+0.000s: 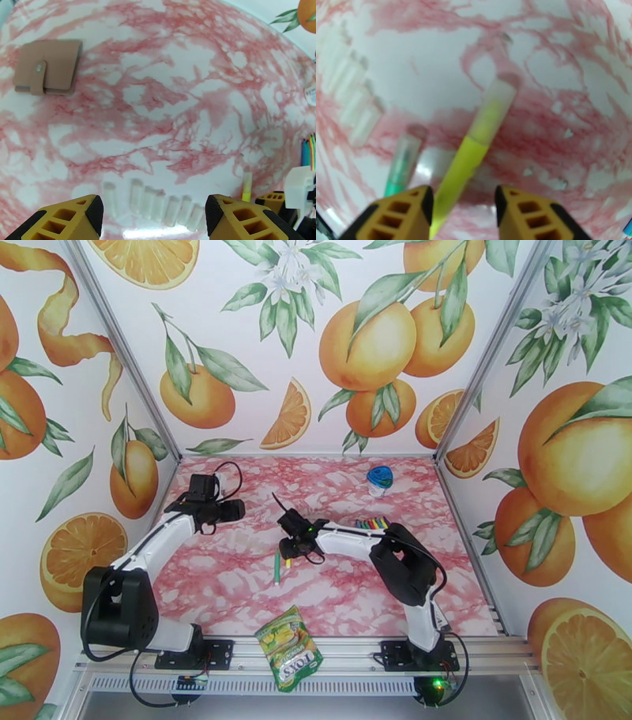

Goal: Open the pen caps

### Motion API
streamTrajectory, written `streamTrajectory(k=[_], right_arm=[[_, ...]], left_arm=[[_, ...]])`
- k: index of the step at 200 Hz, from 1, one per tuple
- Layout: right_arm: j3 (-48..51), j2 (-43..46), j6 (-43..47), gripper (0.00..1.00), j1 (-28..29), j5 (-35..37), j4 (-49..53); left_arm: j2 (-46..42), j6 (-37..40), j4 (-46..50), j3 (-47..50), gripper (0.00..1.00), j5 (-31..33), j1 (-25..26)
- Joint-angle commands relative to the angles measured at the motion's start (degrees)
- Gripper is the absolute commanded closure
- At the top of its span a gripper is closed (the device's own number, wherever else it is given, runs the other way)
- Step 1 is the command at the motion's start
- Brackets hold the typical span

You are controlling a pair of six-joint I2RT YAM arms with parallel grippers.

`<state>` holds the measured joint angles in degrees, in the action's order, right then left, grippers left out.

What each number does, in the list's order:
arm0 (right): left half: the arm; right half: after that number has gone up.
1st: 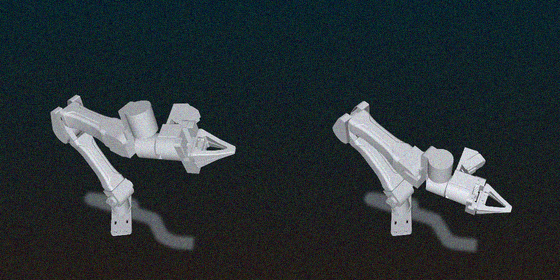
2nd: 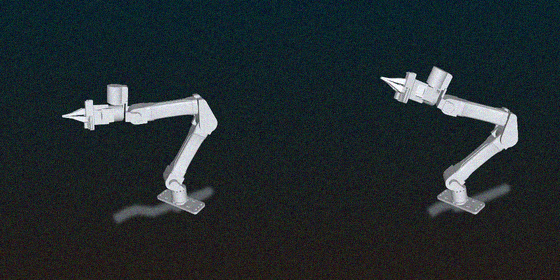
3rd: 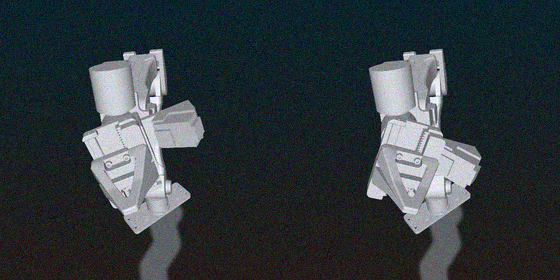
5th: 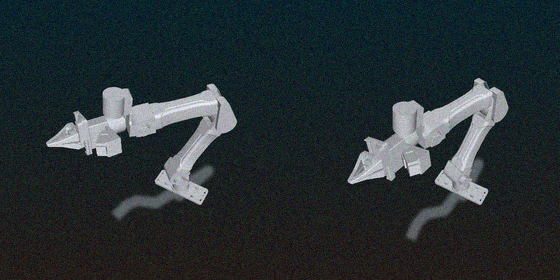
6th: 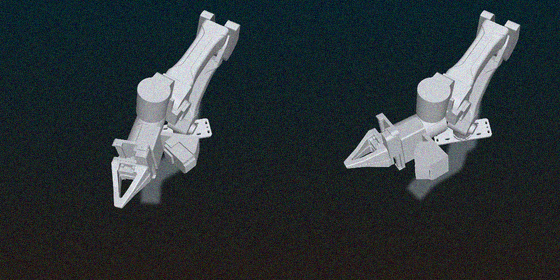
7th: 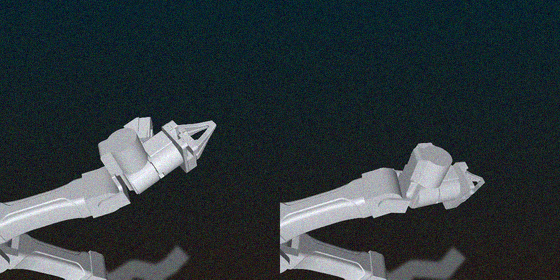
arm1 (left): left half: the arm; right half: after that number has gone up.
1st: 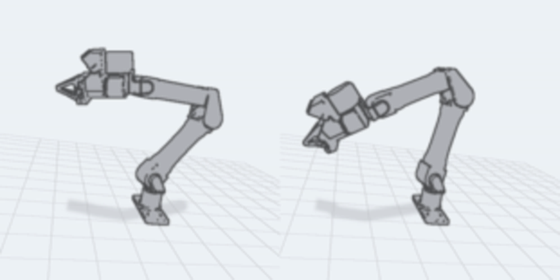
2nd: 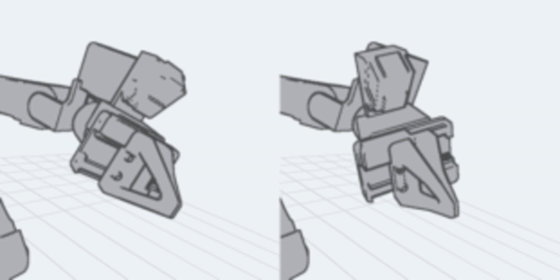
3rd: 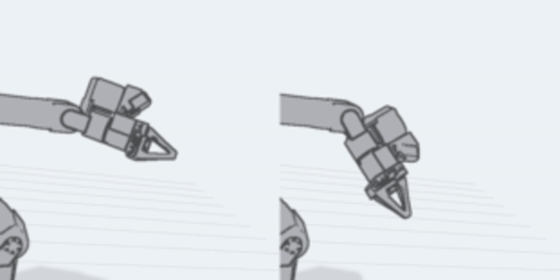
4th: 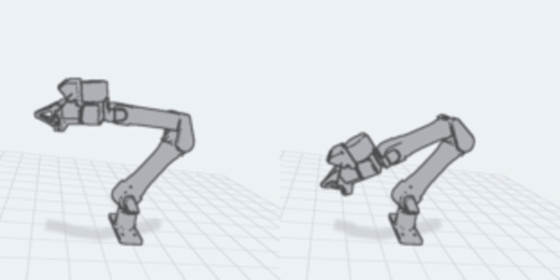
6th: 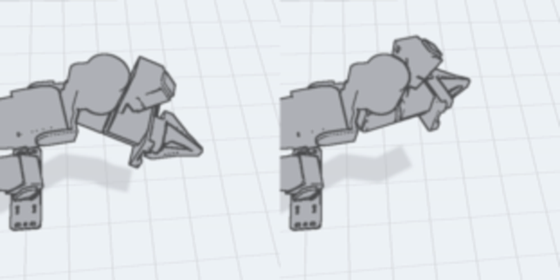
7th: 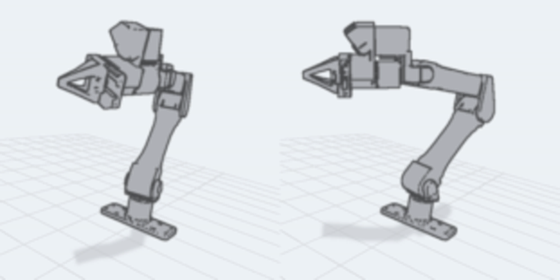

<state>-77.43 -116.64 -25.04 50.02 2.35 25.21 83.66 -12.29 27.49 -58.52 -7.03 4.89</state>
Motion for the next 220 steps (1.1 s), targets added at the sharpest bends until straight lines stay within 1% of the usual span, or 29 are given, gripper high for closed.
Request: streamTrajectory(k=[1,23,41,63,99,121,160,193,220], right_arm=[[-2.1,-1.5,0.8,0.55,0.8,4.2,4.0],[-2.8,-2.1,1.0,0.58,0.8,6.8,6.7],[-2.5,-2.0,1.2,0.62,0.8,7.8,7.6],[-2.2,-1.9,1.3,0.67,0.8,7.7,8.3],[-2.1,-2.5,1.1,0.7,0.7,6.4,8.0],[-2.1,-3.1,0.7,0.73,0.4,4.7,7.3],[-2.0,-3.0,0.9,0.8,-0.1,5.4,7.5],[-0.3,-0.5,2.5,0.83,-0.3,6.8,5.4],[2.3,3.0,3.9,0.86,-0.3,7.6,2.2]], left_arm=[[-2.0,-0.9,-1.7,1.1,0.28,-1.2,-0.6],[-2.4,-0.9,-1.6,1.5,0.28,-1.4,-0.7],[-2.5,-1.1,-1.7,1.7,0.28,-1.6,-0.8],[-2.6,-1.3,-1.8,1.7,0.28,-1.8,-0.9],[-2.7,-1.9,-2.7,2.1,0.28,-3.1,-0.9],[-2.4,-2.0,-2.7,2.0,0.28,-3.7,-0.9],[-2.0,-2.5,-3.1,2.4,0.27,-5.3,-0.9],[-0.8,-3.9,-4.1,2.4,0.27,-7.7,-0.8],[0.2,-5.8,-7.0,2.8,0.27,-12.4,-0.6]])
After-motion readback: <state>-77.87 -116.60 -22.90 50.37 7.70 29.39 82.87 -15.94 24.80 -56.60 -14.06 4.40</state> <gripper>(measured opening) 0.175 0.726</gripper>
